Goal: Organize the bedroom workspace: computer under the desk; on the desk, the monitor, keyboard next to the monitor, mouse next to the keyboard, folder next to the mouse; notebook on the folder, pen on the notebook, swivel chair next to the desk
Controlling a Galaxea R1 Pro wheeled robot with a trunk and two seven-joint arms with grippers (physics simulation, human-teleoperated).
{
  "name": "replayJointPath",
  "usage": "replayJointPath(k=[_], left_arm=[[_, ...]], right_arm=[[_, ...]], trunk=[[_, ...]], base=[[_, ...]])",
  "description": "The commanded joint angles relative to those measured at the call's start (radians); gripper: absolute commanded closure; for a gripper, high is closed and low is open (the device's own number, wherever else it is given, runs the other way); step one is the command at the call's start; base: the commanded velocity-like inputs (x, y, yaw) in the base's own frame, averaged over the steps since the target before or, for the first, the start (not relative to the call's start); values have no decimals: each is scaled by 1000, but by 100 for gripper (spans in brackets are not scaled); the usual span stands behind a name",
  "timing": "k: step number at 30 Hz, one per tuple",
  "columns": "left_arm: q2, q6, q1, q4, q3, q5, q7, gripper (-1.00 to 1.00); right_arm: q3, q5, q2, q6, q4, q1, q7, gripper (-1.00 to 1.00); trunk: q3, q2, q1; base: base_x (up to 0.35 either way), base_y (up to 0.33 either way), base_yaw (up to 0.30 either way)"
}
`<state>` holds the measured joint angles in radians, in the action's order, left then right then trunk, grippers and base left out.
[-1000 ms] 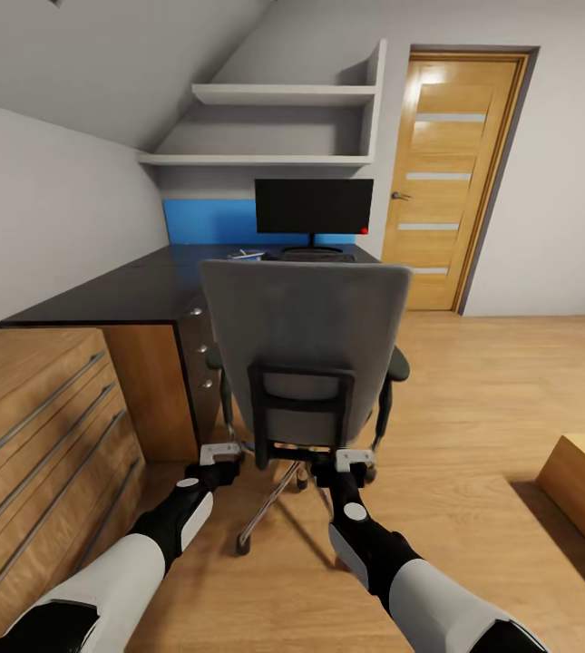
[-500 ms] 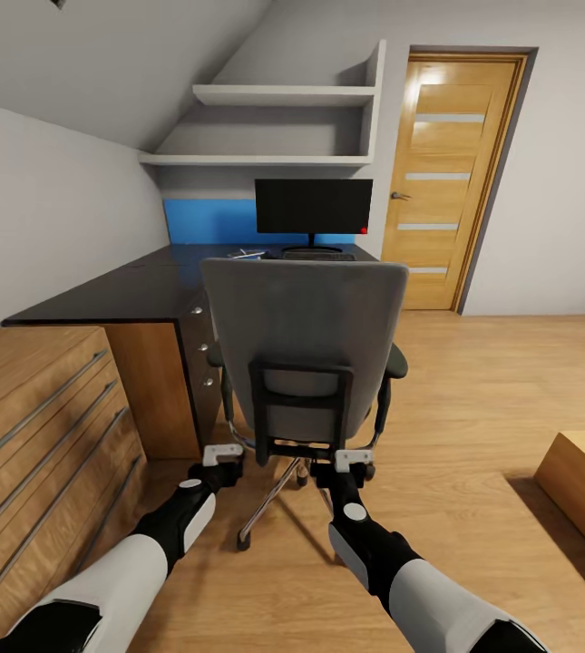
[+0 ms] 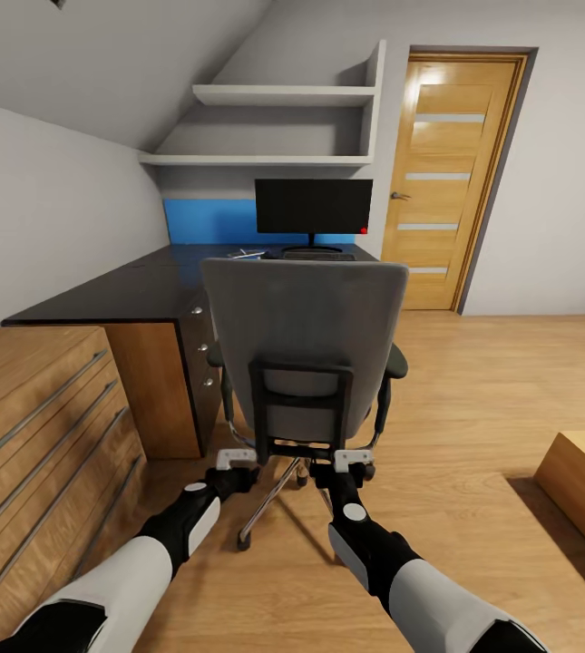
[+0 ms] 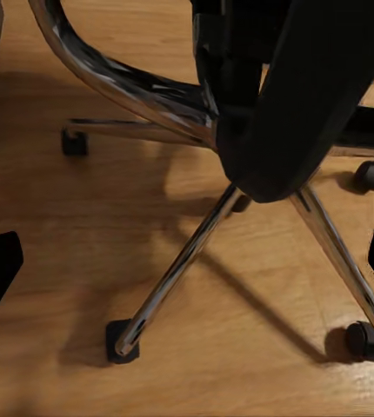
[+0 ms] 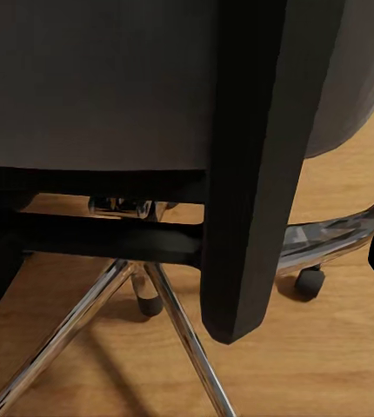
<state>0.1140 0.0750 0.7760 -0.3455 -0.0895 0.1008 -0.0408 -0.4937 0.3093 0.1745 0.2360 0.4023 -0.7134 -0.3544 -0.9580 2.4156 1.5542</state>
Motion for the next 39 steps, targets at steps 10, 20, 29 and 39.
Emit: replayJointPath(k=[10, 20, 29, 39], left_arm=[[22, 6, 0, 34, -47, 9, -63, -100], [27, 5, 0, 43, -116, 13, -67, -100], [27, 5, 0, 43, -116, 15, -65, -100], [26, 4, 0, 43, -116, 16, -65, -100]], right_arm=[[-8, 9, 0, 6, -1, -1, -7, -100], [-8, 8, 0, 8, 0, -1, -8, -100], [-8, 8, 0, 13, 0, -1, -11, -100], [-8, 8, 0, 16, 1, -1, -8, -100]], trunk=[[-1, 0, 0], [-1, 0, 0], [-1, 0, 0], [-1, 0, 0]], base=[[0, 0, 0], [60, 0, 0], [267, 0, 0], [242, 0, 0]])
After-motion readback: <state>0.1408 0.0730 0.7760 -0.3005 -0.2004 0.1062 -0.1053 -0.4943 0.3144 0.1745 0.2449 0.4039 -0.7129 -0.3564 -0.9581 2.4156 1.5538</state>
